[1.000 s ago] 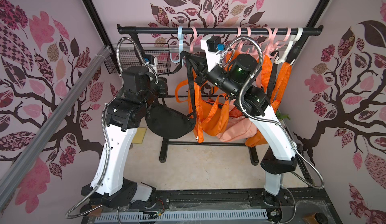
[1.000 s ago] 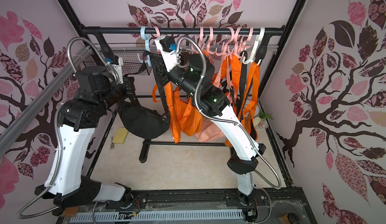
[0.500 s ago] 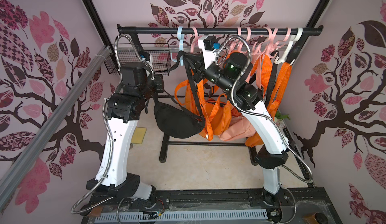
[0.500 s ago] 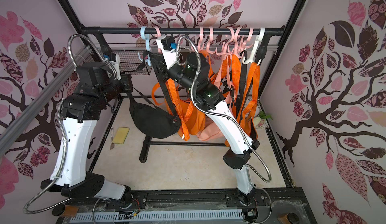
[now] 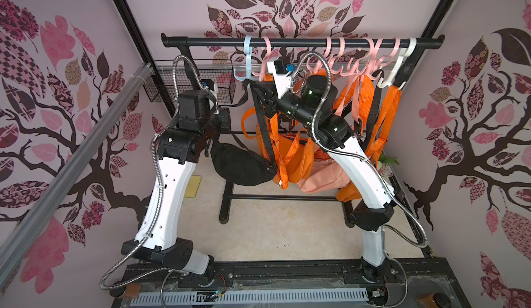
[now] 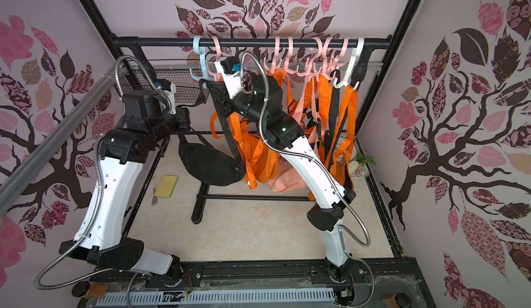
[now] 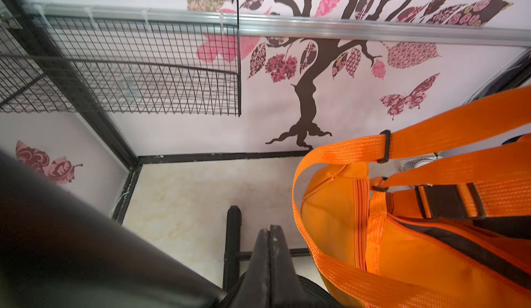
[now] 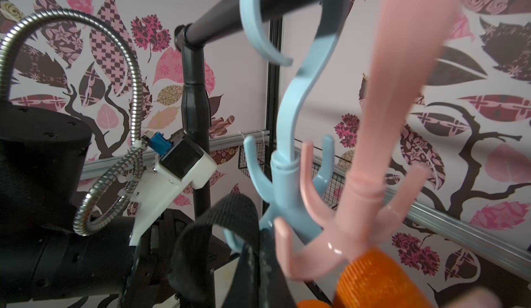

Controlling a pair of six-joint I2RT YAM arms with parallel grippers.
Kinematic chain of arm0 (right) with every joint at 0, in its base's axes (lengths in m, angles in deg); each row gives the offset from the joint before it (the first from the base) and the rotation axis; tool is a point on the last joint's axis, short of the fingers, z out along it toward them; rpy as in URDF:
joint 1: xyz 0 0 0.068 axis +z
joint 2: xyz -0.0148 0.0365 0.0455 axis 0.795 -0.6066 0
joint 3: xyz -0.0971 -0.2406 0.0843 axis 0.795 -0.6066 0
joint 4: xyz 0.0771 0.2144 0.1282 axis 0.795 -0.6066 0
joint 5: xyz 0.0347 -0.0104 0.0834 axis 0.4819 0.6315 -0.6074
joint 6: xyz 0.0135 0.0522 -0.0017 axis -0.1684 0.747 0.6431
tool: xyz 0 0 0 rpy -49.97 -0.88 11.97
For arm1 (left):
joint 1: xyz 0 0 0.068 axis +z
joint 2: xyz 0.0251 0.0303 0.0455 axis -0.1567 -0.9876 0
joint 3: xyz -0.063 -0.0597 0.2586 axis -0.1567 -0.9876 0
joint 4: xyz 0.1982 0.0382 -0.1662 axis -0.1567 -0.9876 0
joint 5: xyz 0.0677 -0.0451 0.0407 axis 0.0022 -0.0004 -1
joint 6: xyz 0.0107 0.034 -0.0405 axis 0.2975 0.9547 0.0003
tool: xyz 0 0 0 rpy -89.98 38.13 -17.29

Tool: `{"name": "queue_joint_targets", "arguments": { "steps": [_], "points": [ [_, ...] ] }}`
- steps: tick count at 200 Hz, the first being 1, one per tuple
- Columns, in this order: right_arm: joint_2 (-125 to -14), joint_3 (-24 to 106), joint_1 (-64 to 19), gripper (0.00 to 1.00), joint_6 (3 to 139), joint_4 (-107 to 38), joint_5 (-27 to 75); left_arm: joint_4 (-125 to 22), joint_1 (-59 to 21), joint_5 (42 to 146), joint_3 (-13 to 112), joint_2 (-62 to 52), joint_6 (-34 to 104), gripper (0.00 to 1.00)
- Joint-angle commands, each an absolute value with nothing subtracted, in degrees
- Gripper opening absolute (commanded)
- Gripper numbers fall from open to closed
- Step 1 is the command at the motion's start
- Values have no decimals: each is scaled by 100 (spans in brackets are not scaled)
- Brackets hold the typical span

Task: Hang the bag on a hook
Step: Hang the bag on the hook.

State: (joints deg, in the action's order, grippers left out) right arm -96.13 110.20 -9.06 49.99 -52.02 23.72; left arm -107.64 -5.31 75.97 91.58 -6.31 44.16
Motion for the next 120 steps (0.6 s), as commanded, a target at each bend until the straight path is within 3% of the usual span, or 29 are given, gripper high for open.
{"name": "queue_joint_targets", "arguments": {
  "steps": [1, 70, 86, 108, 120],
  "points": [
    [-9323, 10820, -924, 0, 5061, -5188, 2366, -10510, -508, 7698, 8843, -495, 4343, 0],
    [-8787, 10013, -926, 0, 5208, -5030, 2330, -10448, -509, 7913, 8247, -332, 4322, 0],
    [-8570, 9762, -923, 24, 5295, -4969, 2299, -10486, -508, 8047, 8195, -290, 4287, 0],
    [-8054, 9054, -916, 52, 5442, -4493, 2167, -10382, -506, 8078, 8048, -48, 4226, 35],
    [-7783, 8749, -907, 59, 5472, -4269, 1863, -10342, -508, 8164, 8038, 74, 4200, 51]
  ]
}}
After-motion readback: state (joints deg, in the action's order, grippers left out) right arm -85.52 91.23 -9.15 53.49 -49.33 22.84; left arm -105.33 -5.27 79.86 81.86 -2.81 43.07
